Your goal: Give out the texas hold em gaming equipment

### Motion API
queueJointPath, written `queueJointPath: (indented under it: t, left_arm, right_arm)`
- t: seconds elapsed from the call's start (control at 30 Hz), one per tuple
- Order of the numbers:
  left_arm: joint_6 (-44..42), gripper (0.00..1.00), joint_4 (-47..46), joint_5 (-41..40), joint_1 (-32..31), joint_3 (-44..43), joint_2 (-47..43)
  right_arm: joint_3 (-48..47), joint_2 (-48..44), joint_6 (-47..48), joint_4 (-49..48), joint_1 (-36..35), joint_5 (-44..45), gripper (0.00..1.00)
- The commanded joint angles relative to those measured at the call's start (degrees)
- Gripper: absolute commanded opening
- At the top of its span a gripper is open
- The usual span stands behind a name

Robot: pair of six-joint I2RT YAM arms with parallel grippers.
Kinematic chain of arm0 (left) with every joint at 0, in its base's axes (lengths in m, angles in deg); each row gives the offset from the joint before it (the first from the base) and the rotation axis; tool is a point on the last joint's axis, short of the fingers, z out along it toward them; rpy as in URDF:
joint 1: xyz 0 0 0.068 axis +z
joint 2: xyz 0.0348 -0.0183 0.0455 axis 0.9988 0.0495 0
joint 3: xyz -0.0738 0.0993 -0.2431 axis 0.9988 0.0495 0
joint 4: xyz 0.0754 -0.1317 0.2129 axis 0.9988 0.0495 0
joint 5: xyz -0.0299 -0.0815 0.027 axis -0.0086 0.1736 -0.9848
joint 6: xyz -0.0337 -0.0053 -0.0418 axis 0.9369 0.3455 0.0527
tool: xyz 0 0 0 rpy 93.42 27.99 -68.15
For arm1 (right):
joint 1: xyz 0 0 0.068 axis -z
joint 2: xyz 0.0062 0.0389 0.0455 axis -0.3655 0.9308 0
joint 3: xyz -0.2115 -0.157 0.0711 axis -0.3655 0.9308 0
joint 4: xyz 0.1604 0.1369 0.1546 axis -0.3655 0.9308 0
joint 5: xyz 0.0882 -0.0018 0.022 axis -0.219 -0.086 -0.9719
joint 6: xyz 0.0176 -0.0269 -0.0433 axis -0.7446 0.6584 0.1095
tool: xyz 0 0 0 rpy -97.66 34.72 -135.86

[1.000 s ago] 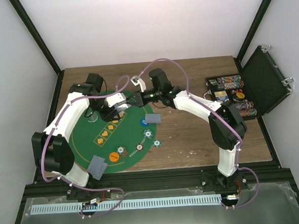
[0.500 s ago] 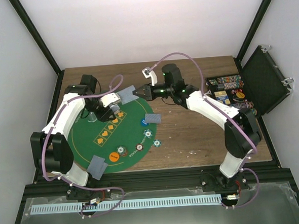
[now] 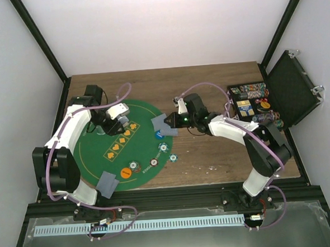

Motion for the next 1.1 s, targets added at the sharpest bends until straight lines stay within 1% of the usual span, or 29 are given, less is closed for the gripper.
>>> queueJointPath:
  t: [0.0,0.17,0.4,0.9,0.97,1.07]
  left_arm:
    - [0.13,0.52,-0.64,1.71,0.09,0.38,-2.03]
    - [-0.22,0.52,-0.8,1.6,0.09,1.24,-2.61]
    - [0.0,0.51,-0.67,1.65,0.09,0.84,-2.0]
    - [-0.19,0.52,-0.74,1.12,0.1,0.82,-1.61]
    - [-0.11,0.51,-0.71,1.13,0.14,0.73,-1.6]
    - [-0.18,0.52,-0.67,1.11,0.12,0.85,-1.71]
  right_arm:
    - [0.66,2.77,-4.28,-5.93,0.96,3.92,0.01]
    - [4.47,3.16,-7.31,-10.24,2.64,5.18,0.01]
    - [5.86,6.33,-9.68,-13.16,4.23,1.69,0.01]
    - [7.92,8.59,-11.95,-14.89,4.71,2.57,0.01]
    - [7.95,9.03,-12.18,-14.93,4.89,2.13,0.03]
    - [8.1,9.09,-12.52,-14.83,5.1,2.05,0.12]
